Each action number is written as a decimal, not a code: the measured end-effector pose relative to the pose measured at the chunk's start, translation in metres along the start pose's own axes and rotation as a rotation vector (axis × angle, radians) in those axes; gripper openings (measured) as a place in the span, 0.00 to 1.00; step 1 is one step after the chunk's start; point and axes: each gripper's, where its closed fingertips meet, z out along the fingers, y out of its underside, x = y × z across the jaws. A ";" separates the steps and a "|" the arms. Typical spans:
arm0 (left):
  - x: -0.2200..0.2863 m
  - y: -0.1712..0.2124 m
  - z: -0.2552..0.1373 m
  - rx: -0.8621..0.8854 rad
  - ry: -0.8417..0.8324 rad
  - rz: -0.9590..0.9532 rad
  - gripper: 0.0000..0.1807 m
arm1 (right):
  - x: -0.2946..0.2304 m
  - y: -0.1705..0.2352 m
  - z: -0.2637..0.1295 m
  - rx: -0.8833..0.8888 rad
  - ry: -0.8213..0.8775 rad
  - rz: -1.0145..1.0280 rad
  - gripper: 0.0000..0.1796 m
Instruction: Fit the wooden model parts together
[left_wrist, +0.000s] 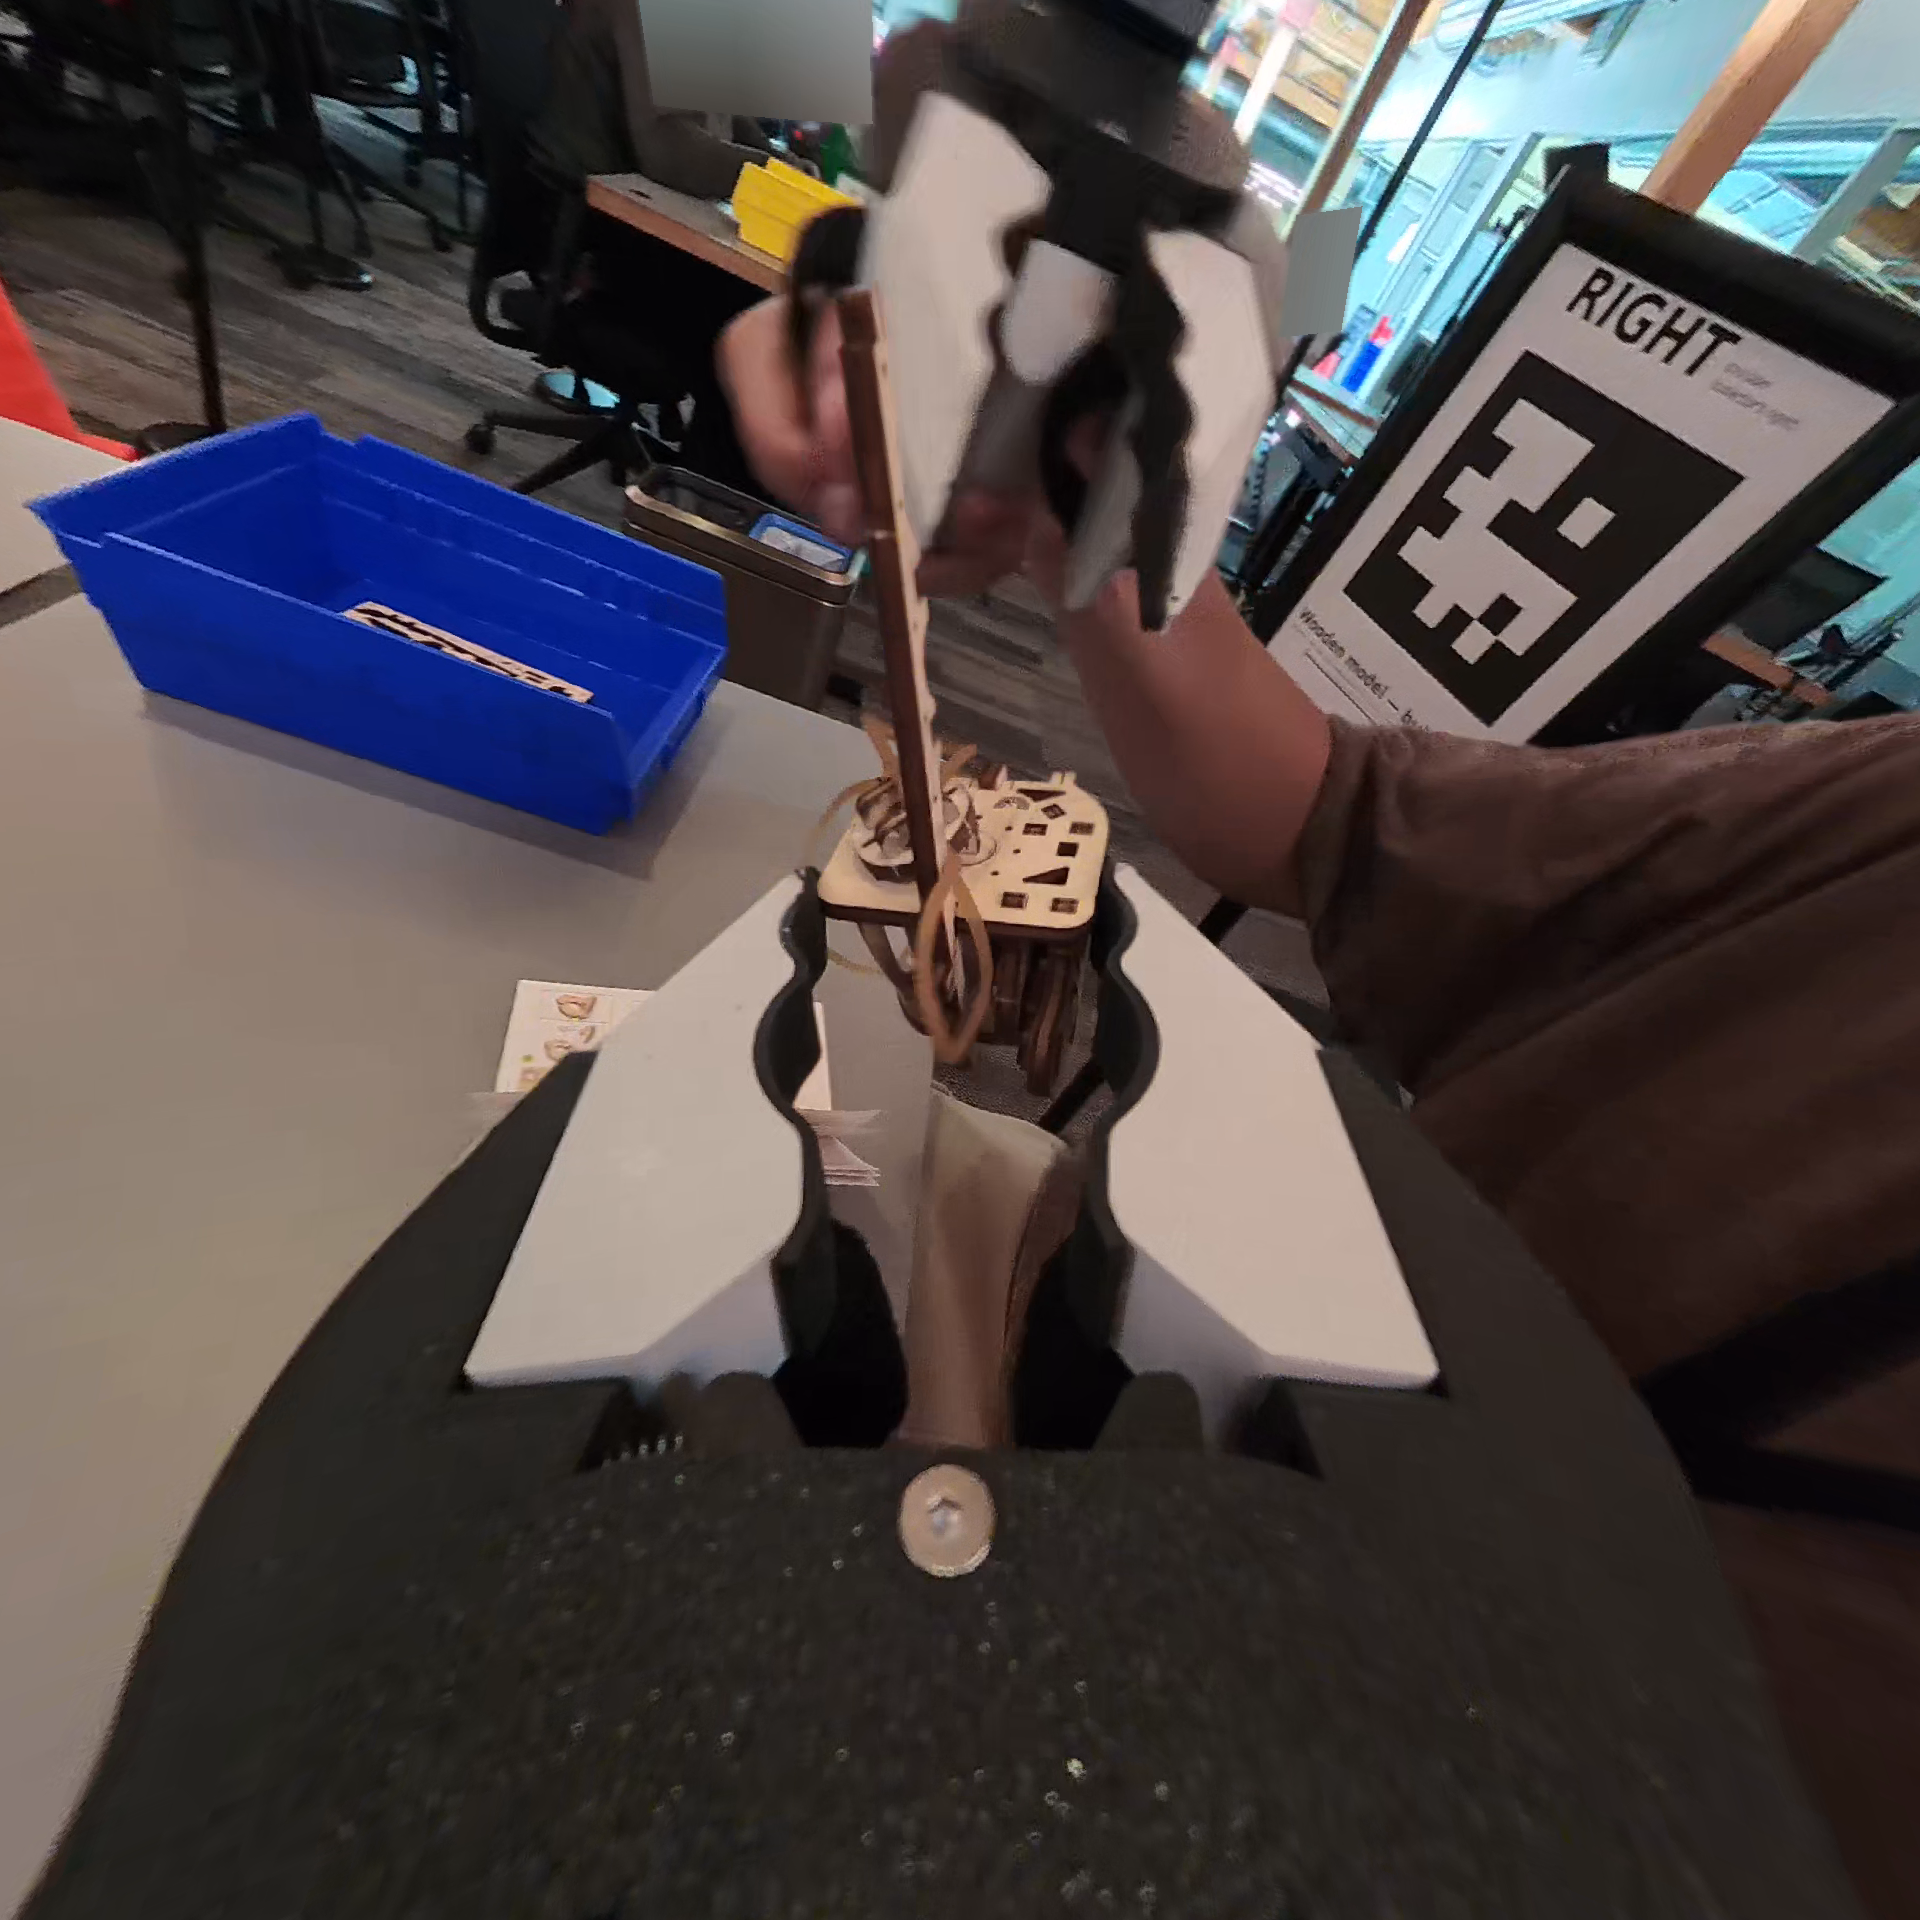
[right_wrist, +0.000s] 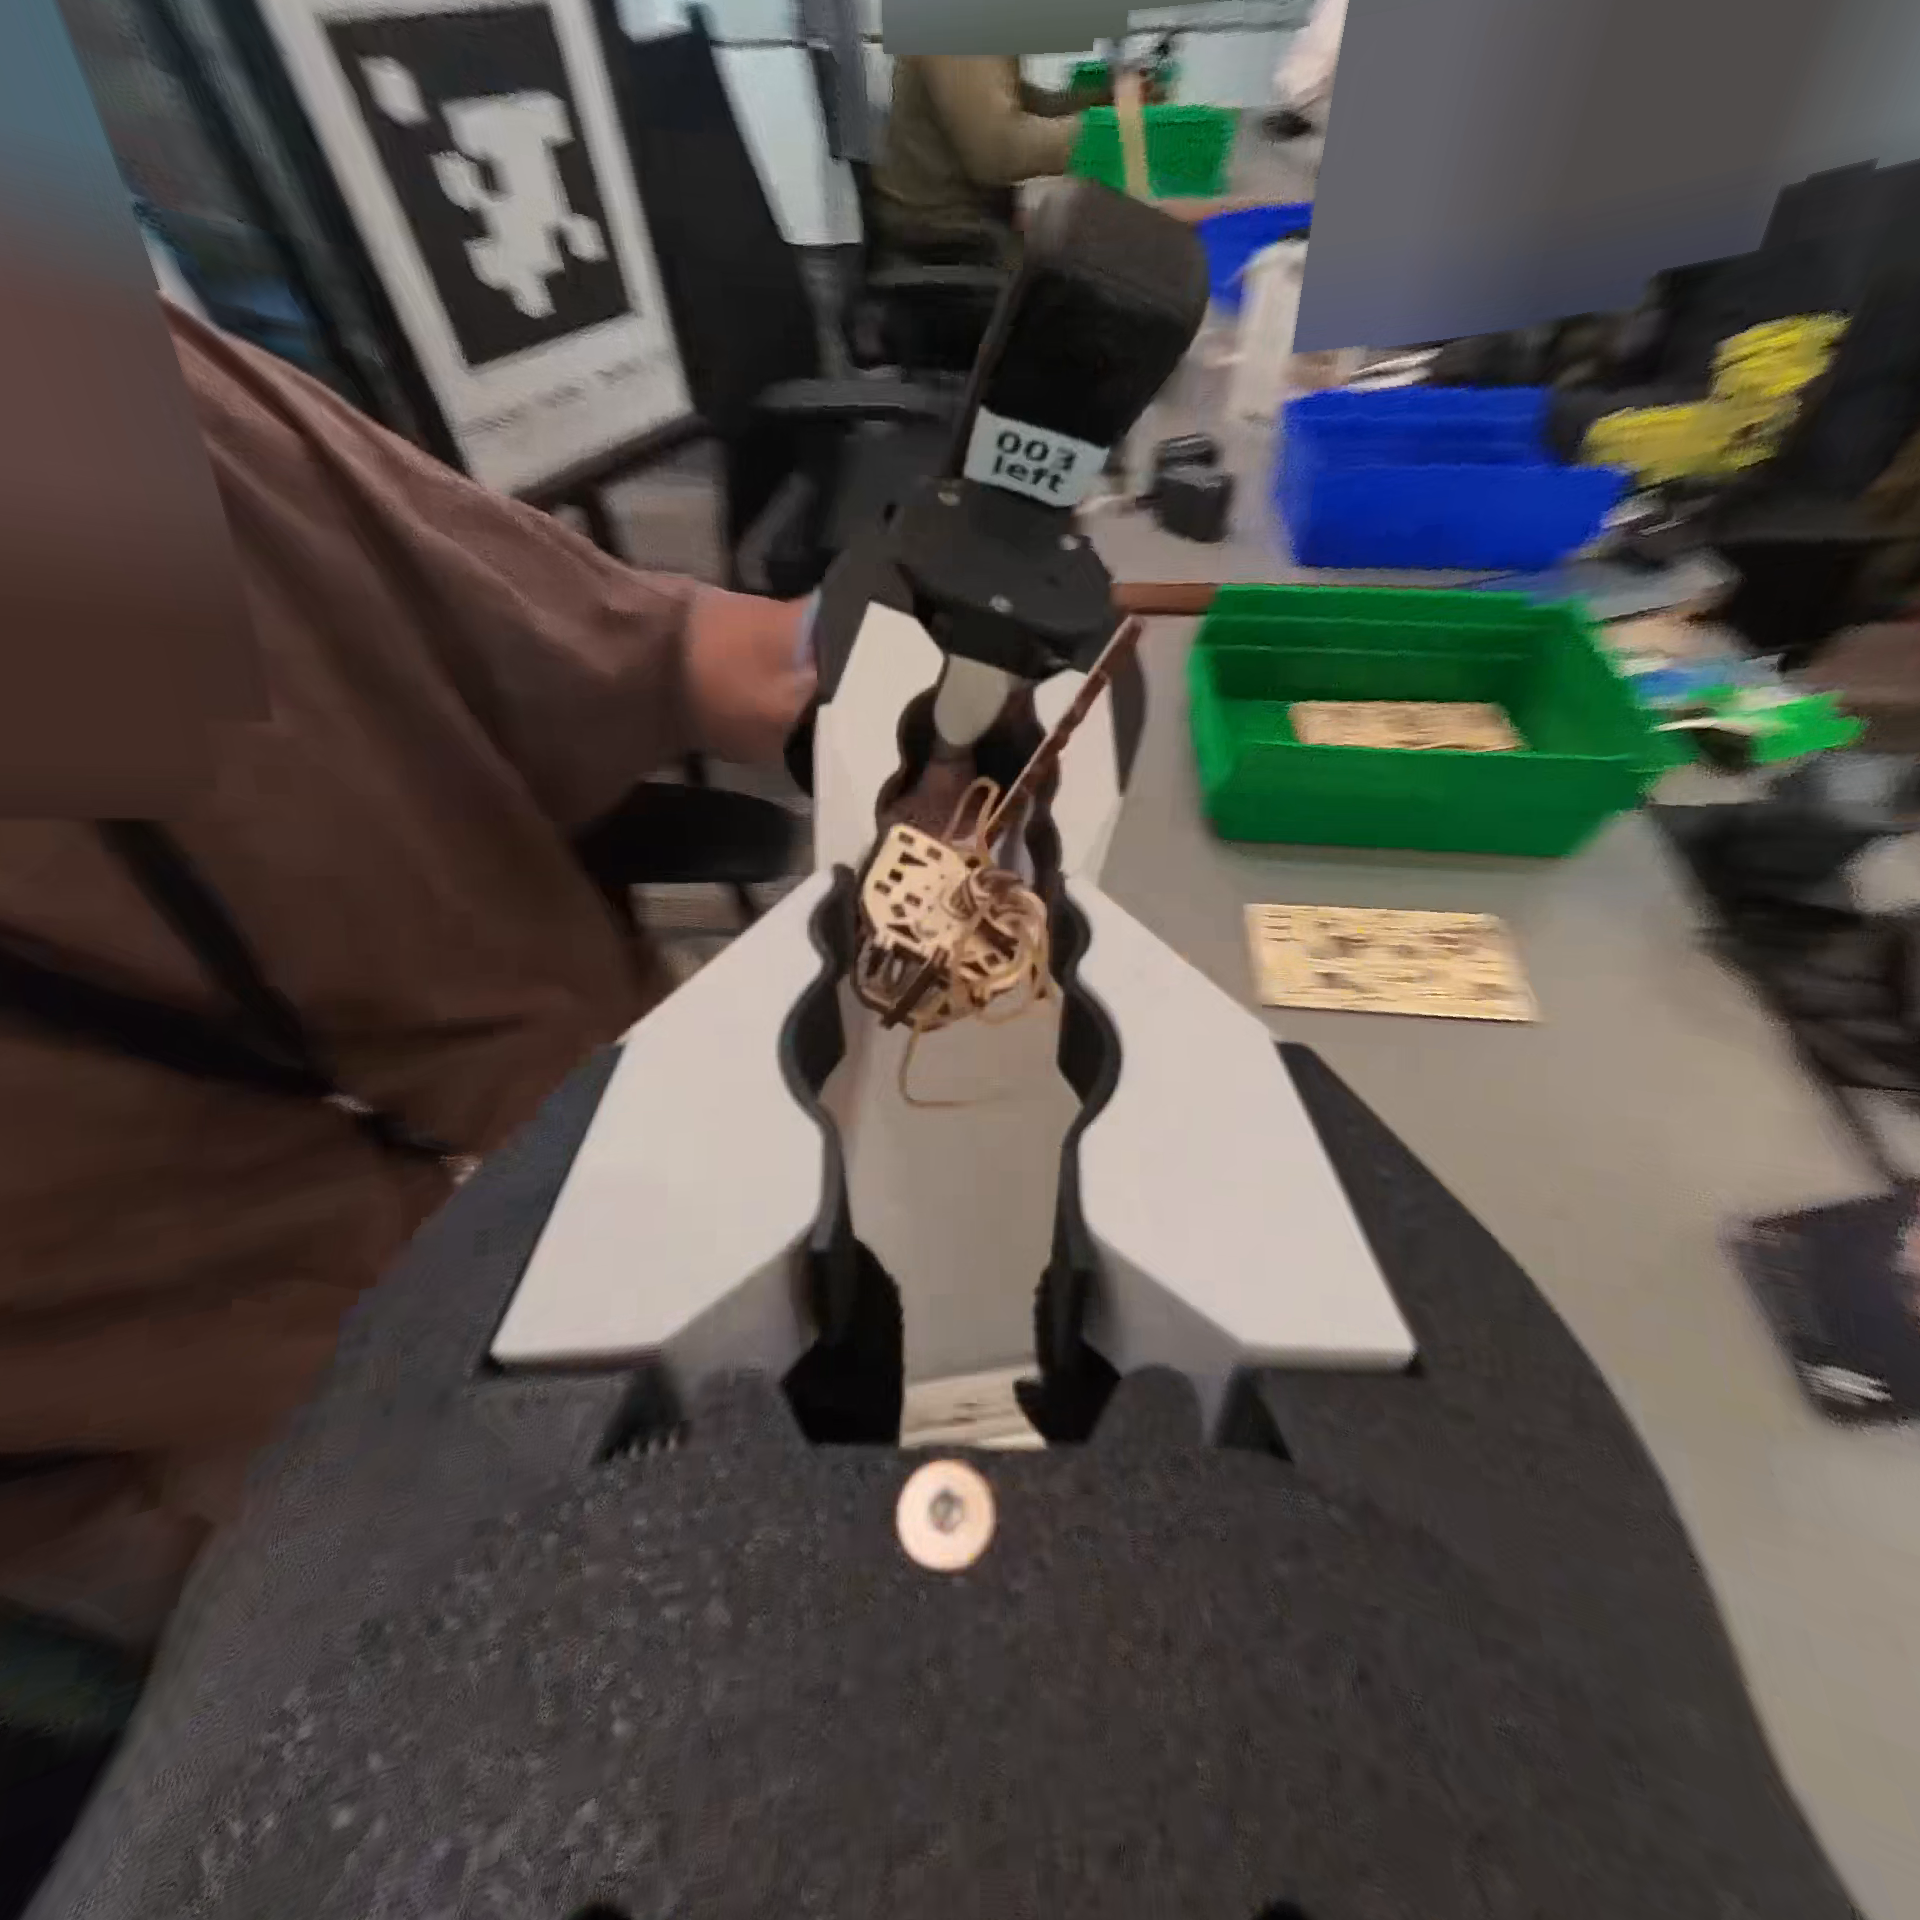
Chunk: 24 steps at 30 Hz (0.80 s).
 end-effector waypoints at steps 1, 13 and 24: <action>0.002 0.002 0.001 -0.006 0.002 0.006 0.27 | 0.000 0.003 0.006 -0.017 -0.088 0.066 0.23; 0.003 0.006 0.008 -0.043 -0.077 0.077 0.27 | 0.001 0.025 0.026 -0.137 -0.325 0.200 0.09; 0.002 0.009 0.009 -0.044 -0.110 0.112 0.27 | 0.004 0.034 0.030 -0.177 -0.277 0.211 0.11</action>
